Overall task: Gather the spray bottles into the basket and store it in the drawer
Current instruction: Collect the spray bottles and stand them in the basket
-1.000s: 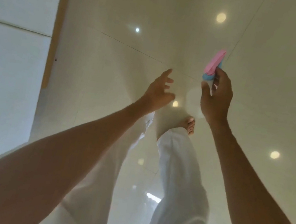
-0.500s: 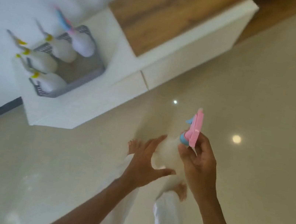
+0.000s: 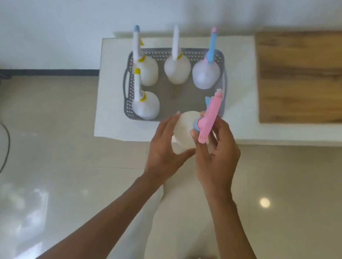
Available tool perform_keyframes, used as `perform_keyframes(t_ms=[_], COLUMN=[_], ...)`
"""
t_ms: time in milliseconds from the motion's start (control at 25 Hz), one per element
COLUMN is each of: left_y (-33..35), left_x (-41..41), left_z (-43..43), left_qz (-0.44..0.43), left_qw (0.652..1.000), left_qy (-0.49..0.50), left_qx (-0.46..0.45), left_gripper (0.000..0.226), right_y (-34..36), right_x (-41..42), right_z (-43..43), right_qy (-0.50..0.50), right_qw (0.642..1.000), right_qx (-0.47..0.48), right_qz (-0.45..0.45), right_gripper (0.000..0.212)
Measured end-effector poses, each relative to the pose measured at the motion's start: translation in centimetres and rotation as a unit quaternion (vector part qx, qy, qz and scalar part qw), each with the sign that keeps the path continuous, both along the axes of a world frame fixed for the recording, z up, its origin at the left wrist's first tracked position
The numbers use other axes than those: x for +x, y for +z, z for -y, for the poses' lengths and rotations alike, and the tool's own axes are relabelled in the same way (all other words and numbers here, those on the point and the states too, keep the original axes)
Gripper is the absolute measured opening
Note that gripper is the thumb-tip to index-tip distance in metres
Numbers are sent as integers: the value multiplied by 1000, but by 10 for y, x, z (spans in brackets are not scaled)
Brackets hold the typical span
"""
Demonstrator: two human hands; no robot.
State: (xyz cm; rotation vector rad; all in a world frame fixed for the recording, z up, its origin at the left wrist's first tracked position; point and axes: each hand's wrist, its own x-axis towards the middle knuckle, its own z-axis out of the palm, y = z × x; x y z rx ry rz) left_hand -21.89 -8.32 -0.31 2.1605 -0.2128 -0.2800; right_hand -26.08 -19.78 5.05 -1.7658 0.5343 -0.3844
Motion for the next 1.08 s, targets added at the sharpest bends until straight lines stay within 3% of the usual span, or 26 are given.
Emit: perform_keyframes(t_ms=[200,440,1080], left_y=[-32,-58,-76], left_x=[62,91,104], left_z=[1,19,29], left_qz=[-65,-93,-156], left_qw=[995,987,971], left_qy=[81,126,102], left_qx=[1,46,149], left_gripper=[84,79,59], right_y=[-39,-79,-113], right_x=[88,123,137], right_z=[-10,-5,2], right_qy=[42,92,146], right_qw=[995,987,979], right_qx=[-72,-96,-97], right_qz=[-50,-85,-103], right_gripper=[32,29,26])
